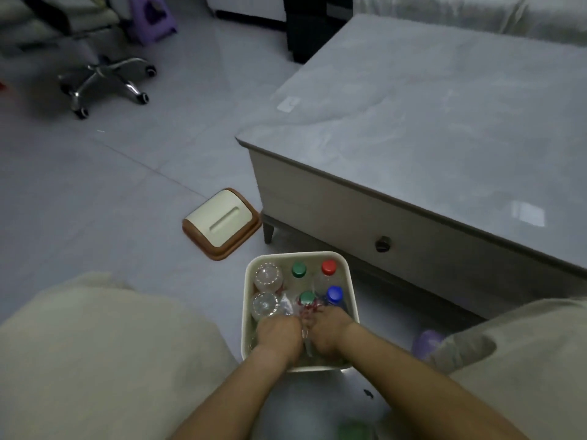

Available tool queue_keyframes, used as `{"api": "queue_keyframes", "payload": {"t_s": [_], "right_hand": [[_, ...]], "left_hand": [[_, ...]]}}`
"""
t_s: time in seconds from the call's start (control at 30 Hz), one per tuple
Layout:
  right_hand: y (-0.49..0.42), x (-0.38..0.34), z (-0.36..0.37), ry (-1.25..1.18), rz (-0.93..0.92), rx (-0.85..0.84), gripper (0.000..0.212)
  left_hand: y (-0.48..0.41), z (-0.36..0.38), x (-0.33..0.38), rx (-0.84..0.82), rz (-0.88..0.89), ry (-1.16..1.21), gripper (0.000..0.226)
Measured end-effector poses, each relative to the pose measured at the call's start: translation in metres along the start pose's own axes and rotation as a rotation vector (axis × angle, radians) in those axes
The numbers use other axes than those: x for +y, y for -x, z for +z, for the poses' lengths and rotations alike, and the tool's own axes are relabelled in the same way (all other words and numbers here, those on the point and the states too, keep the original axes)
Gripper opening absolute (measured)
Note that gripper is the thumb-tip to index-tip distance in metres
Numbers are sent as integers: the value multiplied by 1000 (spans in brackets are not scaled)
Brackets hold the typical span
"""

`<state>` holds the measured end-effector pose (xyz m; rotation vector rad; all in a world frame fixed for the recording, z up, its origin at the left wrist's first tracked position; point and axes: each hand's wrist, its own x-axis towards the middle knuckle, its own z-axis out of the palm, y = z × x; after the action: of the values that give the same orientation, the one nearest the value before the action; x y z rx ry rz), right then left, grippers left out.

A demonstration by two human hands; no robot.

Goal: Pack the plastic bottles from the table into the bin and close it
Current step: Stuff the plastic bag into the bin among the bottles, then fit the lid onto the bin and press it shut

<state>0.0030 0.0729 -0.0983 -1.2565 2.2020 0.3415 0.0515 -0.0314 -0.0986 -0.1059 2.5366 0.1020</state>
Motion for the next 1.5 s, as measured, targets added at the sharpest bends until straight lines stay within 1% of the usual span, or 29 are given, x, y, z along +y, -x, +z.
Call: {"api": "queue_keyframes", "payload": {"t_s": [0.1, 0.2, 0.3, 0.37, 0.47, 0.53, 0.6, 0.67, 0.73, 0.8, 0.87, 0.9, 0.97, 1.03, 1.07, 1.1, 1.17, 1.27, 1.37, 1.43, 1.5], "right_hand": [[-29, -16, -14, 195, -123, -18, 53], [-60, -40, -31, 340, -204, -44, 54], [-94, -63, -49, 397, -219, -81, 56], [-112, -76, -59, 485, -251, -80, 55], [-130, -90, -72, 585, -278, -81, 54], [-149, -94, -73, 625, -279, -101, 54], [-166, -97, -75, 624, -272, -119, 53], [-176, -99, -81, 587, -296, -102, 50], [-175, -103, -95, 494, -370, -69, 40], [-172, -103, -111, 312, -437, -3, 28], [-171, -96, -130, 177, -430, 70, 24], [-173, -90, -141, 136, -407, 110, 24], [-186, -71, -162, 95, -327, 198, 22], [-207, -47, -186, 101, -209, 287, 19], [-219, -34, -196, 112, -141, 292, 20], [-231, -20, -206, 131, -80, 261, 22], [-256, 7, -221, 210, 6, 159, 25], [-288, 39, -231, 402, 50, 58, 21], [-317, 57, -224, 501, 39, 19, 25], [-338, 63, -213, 511, 23, 30, 29], [-359, 66, -197, 469, 26, 72, 34]], "left_hand": [[-7, 5, -30, -13, -150, 137, 28], [-8, 12, -67, 68, -276, 218, 26], [0, 18, -104, 158, -391, 299, 24], [7, 19, -124, 186, -453, 413, 21], [14, 18, -146, 277, -448, 618, 17], [19, 18, -156, 361, -375, 647, 25], [24, 20, -163, 379, -297, 542, 28], [25, 23, -171, 319, -290, 429, 28], [19, 25, -186, 244, -366, 430, 29], [12, 23, -201, 161, -449, 490, 29], [4, 17, -209, 78, -497, 526, 30], [0, 12, -209, 59, -508, 506, 30], [-12, 5, -204, 44, -483, 379, 28], [-27, -1, -197, 22, -416, 241, 30], [-35, -3, -196, -2, -386, 192, 31], [-43, -5, -198, -26, -356, 162, 31], [-52, -13, -207, -62, -279, 134, 29], [-55, -25, -235, -166, -138, 171, 23], [-50, -38, -265, -270, 31, 284, 20], [-44, -52, -286, -258, 117, 382, 24], [-40, -64, -309, -172, 137, 488, 27]]}}
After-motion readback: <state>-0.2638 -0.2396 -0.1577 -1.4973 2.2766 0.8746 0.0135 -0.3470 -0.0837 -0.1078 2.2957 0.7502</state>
